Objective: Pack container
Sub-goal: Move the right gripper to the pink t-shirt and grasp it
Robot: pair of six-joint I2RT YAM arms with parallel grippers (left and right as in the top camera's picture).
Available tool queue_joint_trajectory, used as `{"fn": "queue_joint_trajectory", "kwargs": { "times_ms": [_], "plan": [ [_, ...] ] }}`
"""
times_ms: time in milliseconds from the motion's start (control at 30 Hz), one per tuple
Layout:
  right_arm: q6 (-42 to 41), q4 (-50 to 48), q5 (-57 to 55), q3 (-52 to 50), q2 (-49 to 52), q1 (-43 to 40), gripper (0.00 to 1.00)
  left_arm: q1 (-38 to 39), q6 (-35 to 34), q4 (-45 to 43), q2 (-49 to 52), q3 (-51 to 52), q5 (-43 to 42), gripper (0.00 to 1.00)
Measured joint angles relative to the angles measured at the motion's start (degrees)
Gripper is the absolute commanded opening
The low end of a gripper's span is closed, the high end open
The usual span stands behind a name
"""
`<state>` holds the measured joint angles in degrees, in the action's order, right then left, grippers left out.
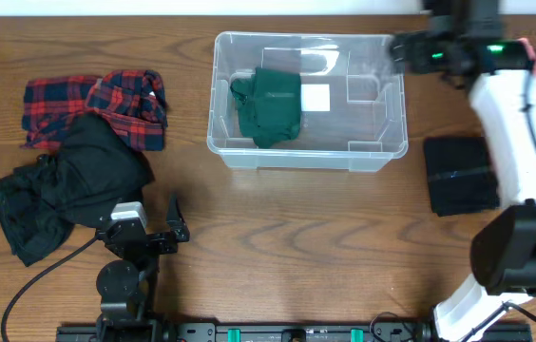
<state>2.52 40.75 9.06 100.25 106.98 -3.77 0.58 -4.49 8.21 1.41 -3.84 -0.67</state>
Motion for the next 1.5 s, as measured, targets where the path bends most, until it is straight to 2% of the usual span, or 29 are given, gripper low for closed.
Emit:
{"fn": "queue_joint_trajectory", "kwargs": {
  "times_ms": [333,667,1000,1500],
  "plan": [
    [-1.29,-3.43,2.8,0.04,2.89,-23.23,0.99,0.0,0.0,-0.02,0.0,0.0,0.02,0.98],
    [-2.1,-5.79,7.17,0.04,15.61,-35.65,0.99,0.0,0.0,0.0,0.0,0.0,0.02,0.98],
    [1.16,-12.04,14.19,0.04,22.69,-39.76,0.99,0.0,0.0,0.0,0.0,0.0,0.02,0.98],
    [4.04,-25.88,21.38,0.04,29.29,-37.73,0.99,0.0,0.0,0.0,0.0,0.0,0.02,0.98]
  ]
}}
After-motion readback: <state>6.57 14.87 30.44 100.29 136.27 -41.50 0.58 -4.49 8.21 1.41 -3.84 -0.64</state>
